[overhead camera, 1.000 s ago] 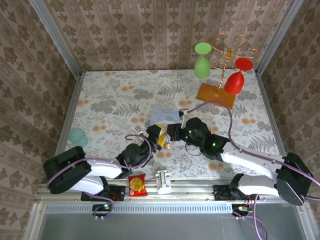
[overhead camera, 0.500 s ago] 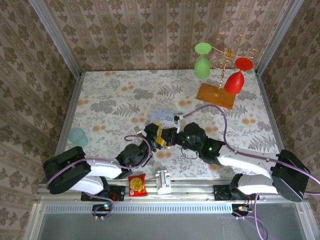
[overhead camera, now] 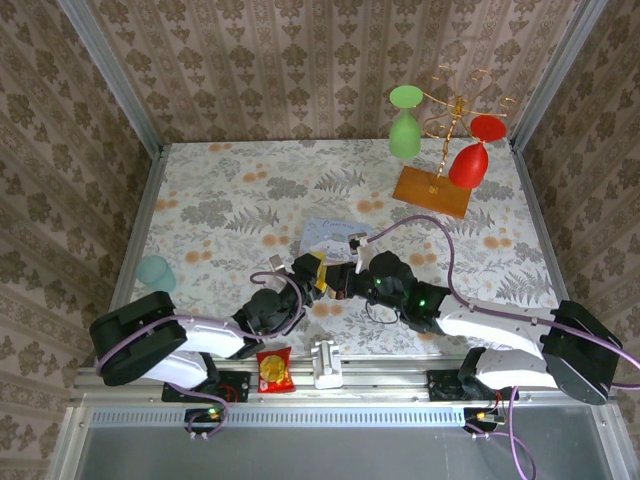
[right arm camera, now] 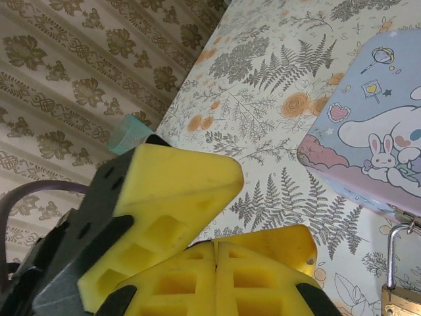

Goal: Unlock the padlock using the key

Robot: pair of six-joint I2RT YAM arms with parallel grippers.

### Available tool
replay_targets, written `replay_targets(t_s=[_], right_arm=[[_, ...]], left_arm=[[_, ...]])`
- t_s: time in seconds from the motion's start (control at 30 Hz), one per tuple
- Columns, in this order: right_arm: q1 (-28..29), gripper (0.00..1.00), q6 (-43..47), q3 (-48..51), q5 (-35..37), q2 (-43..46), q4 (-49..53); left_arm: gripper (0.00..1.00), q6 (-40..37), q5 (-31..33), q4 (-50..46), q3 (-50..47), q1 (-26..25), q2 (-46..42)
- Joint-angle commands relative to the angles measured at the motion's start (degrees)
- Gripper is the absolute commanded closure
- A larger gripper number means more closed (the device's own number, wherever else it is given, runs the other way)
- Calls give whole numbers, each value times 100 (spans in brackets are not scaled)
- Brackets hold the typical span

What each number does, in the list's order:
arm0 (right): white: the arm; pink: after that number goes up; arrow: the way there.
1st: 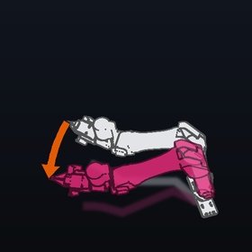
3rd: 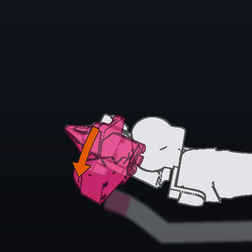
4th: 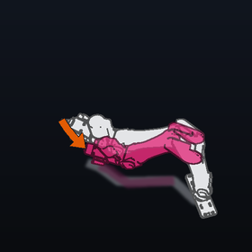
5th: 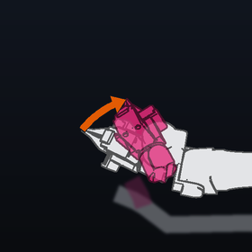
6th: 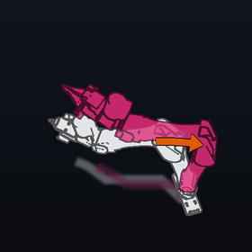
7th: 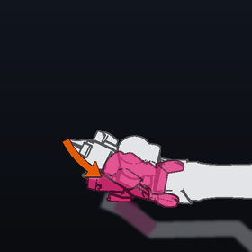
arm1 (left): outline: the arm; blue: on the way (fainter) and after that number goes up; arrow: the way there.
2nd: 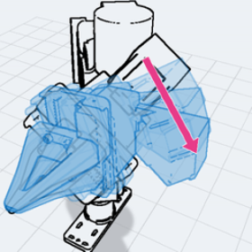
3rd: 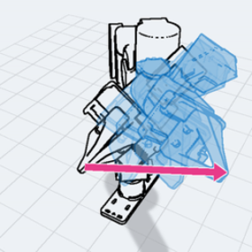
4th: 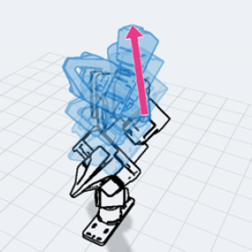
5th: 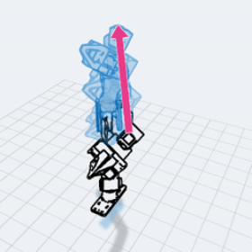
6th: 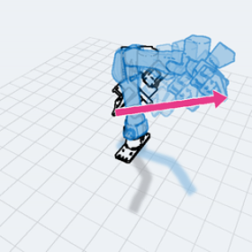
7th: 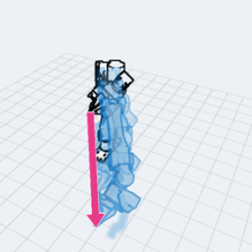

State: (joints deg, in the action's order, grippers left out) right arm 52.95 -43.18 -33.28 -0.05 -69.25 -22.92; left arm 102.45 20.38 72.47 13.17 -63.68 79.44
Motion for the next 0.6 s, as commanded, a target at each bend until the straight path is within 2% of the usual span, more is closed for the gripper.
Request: replay_targets(t_s=[0.0,0.4,0.57], right_arm=[[28,100,152,111,23,175,94],[29,100,135,242,40,289,7],[23,100,177,258,93,384,70]], left_arm=[[51,-41,-62,163,115,29,19],[74,-121,-74,164,133,43,76],[77,-84,-122,171,160,43,172]])
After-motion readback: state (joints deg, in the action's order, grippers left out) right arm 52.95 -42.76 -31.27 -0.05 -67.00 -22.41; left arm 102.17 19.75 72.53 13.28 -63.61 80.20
